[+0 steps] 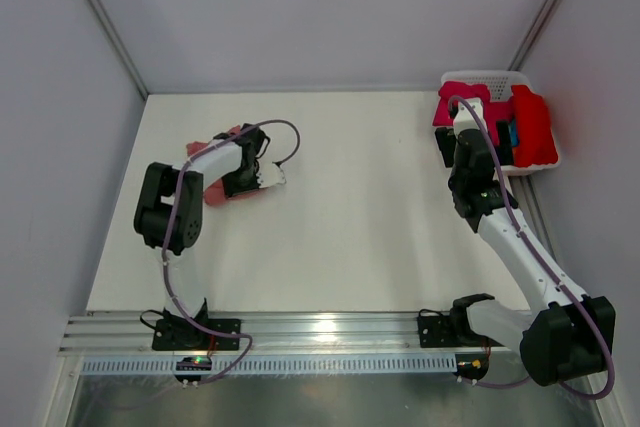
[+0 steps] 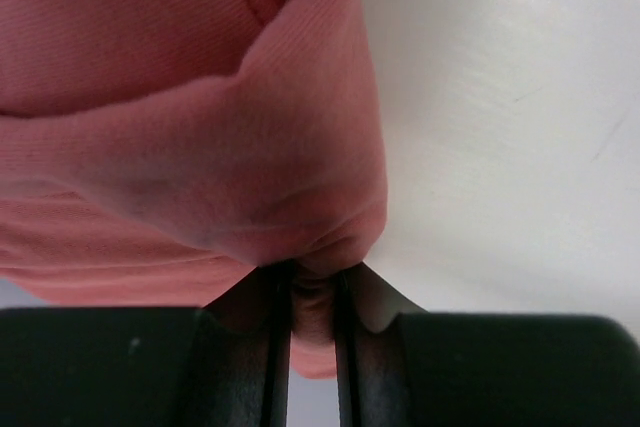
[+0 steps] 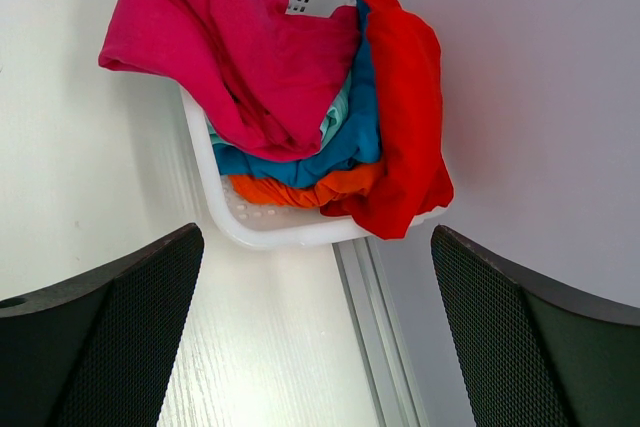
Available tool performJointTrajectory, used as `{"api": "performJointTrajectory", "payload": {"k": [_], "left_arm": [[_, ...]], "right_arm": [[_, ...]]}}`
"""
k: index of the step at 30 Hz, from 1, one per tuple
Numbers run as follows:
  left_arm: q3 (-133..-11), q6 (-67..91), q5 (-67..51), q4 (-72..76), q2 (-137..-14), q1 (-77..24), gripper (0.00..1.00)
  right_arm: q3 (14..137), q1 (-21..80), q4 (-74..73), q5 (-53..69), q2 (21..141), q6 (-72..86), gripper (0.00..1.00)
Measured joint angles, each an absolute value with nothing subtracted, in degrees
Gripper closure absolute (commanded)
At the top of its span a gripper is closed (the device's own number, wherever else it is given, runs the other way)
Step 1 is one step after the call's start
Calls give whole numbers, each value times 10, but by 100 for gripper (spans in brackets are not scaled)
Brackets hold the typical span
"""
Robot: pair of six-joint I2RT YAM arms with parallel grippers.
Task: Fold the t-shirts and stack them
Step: Neatly place the folded tshirt to the corner
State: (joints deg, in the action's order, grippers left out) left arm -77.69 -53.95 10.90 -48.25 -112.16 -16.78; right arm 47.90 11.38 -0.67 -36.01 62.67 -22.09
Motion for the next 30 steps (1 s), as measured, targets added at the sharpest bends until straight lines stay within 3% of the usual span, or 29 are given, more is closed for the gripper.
{"api": "performJointTrajectory", "payload": {"k": [18,19,21,22,30], "left_arm": [[-704,-684,244,-386,-1108,-135,99],[-704,-684,243,-385,-1108,-134,93],[-719,-674,231,-403,-1108,-132,39],[-733,-662,218,-422,-1108,-130,4],[-898,-571,107,-579,-1108,-126,1]], "right_arm": [[479,114,-10,-360,627,-221,1],[479,114,-10,-360,627,-221,1],[479,114,-10,-360,627,-221,0],[479,114,-10,-360,627,-221,0],[480,114,-10,-360,628,-221,1]]}}
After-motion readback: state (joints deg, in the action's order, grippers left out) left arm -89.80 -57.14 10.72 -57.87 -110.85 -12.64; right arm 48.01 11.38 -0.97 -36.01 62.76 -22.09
